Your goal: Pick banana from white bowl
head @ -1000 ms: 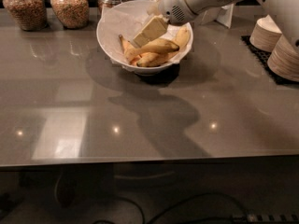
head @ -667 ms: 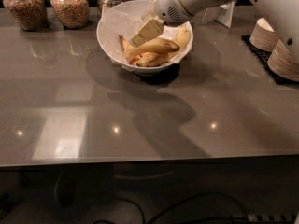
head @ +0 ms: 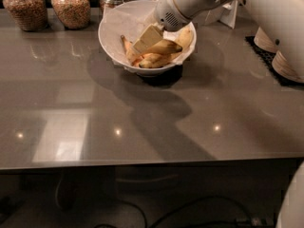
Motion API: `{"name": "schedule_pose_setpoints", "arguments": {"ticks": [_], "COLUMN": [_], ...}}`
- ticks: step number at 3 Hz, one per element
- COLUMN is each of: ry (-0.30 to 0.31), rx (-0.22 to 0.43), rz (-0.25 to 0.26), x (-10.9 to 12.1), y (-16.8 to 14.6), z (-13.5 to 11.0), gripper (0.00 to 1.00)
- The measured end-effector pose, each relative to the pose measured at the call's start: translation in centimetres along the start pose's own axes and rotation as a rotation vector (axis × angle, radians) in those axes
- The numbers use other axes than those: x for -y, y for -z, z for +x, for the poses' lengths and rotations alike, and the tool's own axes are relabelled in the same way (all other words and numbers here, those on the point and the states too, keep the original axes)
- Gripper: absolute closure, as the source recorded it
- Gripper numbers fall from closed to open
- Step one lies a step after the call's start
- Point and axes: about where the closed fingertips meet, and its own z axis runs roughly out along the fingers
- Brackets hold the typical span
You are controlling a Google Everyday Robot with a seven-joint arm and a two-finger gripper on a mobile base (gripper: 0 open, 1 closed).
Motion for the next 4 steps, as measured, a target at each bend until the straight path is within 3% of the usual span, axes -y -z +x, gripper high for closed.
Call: {"name": "schedule_pose_setpoints", "arguments": {"ticks": [4], "ry": [-0.051], "rx": [-0.115], "rz": [-0.022], "x": [0.4], "y": [-2.8], "z": [3.1], "gripper": [0.41]}}
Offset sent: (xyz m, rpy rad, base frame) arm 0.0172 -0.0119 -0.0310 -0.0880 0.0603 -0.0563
